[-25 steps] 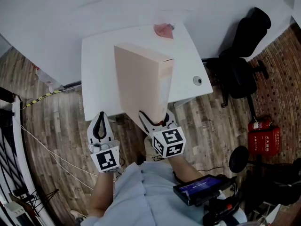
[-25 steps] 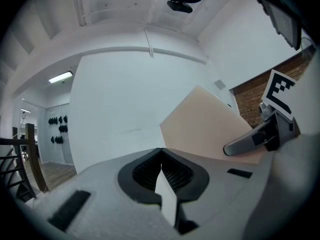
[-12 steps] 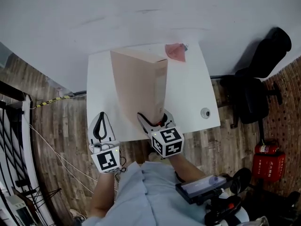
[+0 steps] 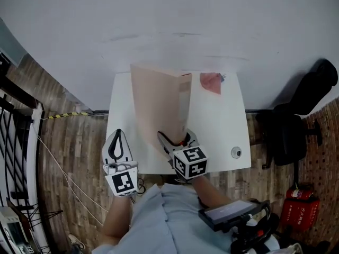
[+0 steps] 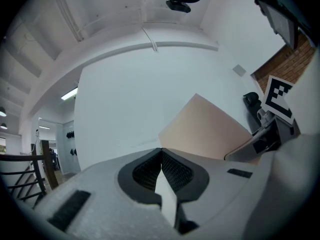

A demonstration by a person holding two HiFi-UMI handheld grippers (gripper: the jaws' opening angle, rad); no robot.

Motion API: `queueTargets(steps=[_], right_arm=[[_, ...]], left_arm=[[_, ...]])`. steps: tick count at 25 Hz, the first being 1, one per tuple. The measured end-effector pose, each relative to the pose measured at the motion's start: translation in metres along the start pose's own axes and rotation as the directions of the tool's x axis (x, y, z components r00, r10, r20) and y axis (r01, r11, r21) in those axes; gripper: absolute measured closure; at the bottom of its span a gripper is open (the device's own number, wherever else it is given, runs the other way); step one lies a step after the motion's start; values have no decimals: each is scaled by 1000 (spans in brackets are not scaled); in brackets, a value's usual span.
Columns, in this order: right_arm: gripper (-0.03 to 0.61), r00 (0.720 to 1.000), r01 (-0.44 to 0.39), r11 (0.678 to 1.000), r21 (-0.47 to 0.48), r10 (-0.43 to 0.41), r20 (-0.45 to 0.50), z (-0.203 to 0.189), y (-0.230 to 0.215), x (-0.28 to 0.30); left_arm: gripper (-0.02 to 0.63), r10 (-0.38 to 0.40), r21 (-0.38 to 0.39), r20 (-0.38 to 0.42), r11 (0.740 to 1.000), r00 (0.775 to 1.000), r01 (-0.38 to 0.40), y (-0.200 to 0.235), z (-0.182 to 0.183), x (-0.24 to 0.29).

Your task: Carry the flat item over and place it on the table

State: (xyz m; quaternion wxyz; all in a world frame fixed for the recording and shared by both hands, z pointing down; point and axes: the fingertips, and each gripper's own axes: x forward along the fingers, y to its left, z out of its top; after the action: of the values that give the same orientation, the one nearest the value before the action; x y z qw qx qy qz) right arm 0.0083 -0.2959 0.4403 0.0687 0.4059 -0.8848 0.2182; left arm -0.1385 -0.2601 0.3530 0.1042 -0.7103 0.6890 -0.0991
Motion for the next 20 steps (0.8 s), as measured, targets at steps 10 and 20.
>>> queueTargets(steps=[10,20], right_arm=[[288,994,-28,999,21,30,-105,-17,7,51],[284,977,-54,979,199,93,-193,-39,18,111]], left_arm=[[604,7,-30,-35,1000,999,-8,28,-28,31],[604,-25,-78,-100,997,995,17,64,-73,68]])
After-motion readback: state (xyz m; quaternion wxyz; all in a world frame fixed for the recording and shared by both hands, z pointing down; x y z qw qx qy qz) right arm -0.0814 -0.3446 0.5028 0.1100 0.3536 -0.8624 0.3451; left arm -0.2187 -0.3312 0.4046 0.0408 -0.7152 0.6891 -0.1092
